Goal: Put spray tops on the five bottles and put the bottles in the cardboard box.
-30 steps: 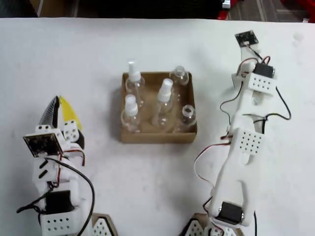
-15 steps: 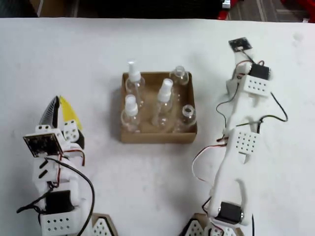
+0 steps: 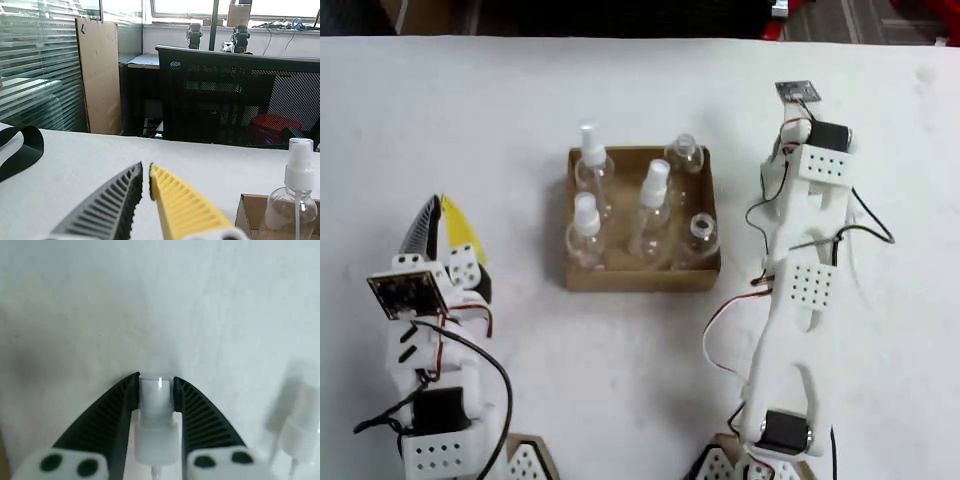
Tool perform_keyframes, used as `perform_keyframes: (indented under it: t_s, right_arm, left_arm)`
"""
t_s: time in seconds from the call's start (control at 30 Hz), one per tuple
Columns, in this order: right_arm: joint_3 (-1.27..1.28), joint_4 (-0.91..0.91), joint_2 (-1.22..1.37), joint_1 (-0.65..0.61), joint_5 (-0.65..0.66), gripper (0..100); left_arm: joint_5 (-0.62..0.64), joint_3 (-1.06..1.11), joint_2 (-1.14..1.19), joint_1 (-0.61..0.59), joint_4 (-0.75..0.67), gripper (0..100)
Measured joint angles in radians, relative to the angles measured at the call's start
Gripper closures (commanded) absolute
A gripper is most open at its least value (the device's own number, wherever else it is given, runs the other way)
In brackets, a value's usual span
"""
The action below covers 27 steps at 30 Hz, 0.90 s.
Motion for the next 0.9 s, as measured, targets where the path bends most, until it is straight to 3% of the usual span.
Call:
perform_keyframes:
  t_s: [0.2,0.4,0.8,0.9]
  right_arm:
    - [0.264,0.0,-0.157,0.002,-0.002,95.8]
    - [0.33,0.0,-0.229,-0.02,-0.002,77.4]
    - [0.333,-0.008,-0.229,-0.055,0.057,77.3]
    - [0.344,-0.012,-0.229,-0.055,0.146,81.2]
  left_arm:
    - [0.0,0.0,0.0,0.0,0.0,97]
    - [0.0,0.0,0.0,0.0,0.0,97]
    - [0.0,0.0,0.0,0.0,0.0,97]
    - [0.0,0.0,0.0,0.0,0.0,97]
